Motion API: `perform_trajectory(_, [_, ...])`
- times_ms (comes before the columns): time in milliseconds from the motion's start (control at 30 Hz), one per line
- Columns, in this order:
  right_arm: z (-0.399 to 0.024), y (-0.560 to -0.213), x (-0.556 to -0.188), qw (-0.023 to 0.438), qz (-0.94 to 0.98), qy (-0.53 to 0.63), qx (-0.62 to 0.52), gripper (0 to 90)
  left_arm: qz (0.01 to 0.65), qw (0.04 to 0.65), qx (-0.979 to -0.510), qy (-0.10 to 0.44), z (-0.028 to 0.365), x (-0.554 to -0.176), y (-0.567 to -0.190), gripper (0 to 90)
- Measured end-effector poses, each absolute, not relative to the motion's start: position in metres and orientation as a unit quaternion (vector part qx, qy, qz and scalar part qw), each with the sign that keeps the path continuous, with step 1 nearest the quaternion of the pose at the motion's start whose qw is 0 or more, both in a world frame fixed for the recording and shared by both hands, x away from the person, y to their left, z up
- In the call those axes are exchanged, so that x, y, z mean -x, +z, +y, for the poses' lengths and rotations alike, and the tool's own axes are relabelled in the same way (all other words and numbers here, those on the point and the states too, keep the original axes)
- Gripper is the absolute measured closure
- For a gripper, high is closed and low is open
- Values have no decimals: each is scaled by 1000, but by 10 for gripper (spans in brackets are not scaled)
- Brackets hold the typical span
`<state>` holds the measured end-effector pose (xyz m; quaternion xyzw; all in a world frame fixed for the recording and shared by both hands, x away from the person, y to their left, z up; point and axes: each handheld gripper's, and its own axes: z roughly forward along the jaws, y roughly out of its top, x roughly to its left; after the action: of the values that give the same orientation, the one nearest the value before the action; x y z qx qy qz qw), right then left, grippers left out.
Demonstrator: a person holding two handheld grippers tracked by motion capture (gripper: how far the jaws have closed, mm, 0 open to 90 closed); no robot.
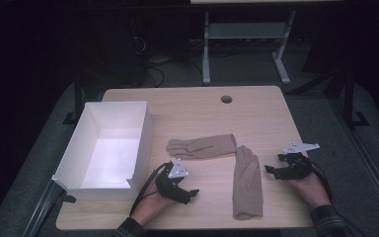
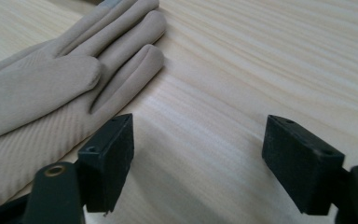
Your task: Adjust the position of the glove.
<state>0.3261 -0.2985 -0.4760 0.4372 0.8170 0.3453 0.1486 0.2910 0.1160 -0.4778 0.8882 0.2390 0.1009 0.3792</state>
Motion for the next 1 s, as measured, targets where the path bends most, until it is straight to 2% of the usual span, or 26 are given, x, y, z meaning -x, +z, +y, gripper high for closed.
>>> perform_trajectory(100, [-297, -480, -327, 165, 815, 349, -432, 153, 240, 373, -890, 103, 115, -292, -476, 138])
perform_trajectory(167, [-297, -483, -326, 168, 811, 356, -432, 140, 247, 365, -892, 100, 114, -292, -474, 149])
perform_trajectory(200, [-297, -482, -326, 168, 811, 356, -433, 139, 247, 363, -893, 98, 113, -292, -472, 183])
perform_trajectory(233, [-297, -483, -326, 168, 811, 356, -433, 139, 247, 361, -894, 97, 113, -292, -471, 247])
perform_trajectory(300, [-297, -483, -326, 169, 812, 355, -432, 139, 252, 357, -894, 100, 112, -293, -468, 297])
perform_trajectory(567, [-297, -483, -327, 168, 812, 355, -432, 136, 264, 384, -879, 103, 101, -308, -446, 753])
perform_trajectory(667, [-297, -483, -327, 168, 812, 355, -432, 136, 269, 388, -876, 95, 92, -322, -441, 886])
perform_trajectory(1000, [-297, -483, -327, 168, 811, 355, -433, 136, 261, 399, -874, 90, 48, -362, -438, 897])
